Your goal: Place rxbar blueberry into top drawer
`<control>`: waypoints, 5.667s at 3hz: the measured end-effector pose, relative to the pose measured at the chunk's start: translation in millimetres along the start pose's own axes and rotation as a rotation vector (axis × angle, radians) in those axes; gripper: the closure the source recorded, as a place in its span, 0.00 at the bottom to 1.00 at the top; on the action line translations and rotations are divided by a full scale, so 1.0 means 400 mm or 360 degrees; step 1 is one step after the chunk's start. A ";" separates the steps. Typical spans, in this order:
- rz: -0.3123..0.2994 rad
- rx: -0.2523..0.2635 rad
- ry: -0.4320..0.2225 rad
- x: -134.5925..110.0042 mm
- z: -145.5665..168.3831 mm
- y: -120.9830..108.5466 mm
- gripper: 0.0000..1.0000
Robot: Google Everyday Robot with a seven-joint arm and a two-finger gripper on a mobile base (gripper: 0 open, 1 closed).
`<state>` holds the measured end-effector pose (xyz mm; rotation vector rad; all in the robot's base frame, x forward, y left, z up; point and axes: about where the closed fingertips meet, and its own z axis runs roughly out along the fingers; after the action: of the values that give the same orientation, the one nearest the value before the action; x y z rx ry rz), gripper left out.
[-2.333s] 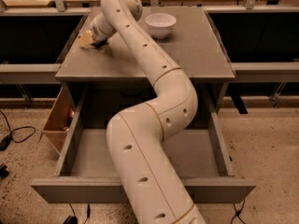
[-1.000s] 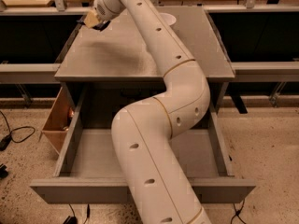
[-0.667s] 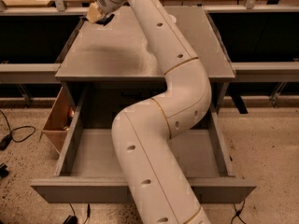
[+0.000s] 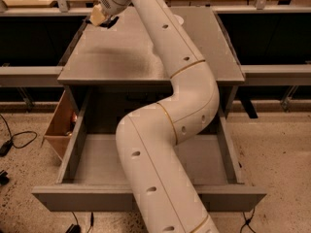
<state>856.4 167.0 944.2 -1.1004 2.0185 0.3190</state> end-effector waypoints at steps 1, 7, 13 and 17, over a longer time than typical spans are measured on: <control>0.0021 -0.0050 0.0086 0.021 -0.011 0.029 1.00; 0.0794 -0.0547 0.0939 0.359 -0.275 0.226 1.00; 0.0953 -0.0328 0.0453 0.719 -0.314 0.509 1.00; 0.0988 -0.0351 0.0505 0.839 -0.215 0.561 0.31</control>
Offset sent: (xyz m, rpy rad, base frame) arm -0.0817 -0.0172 -0.0156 -0.1772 0.3864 0.0650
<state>531.1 53.4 717.1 -0.6459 2.6372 0.7339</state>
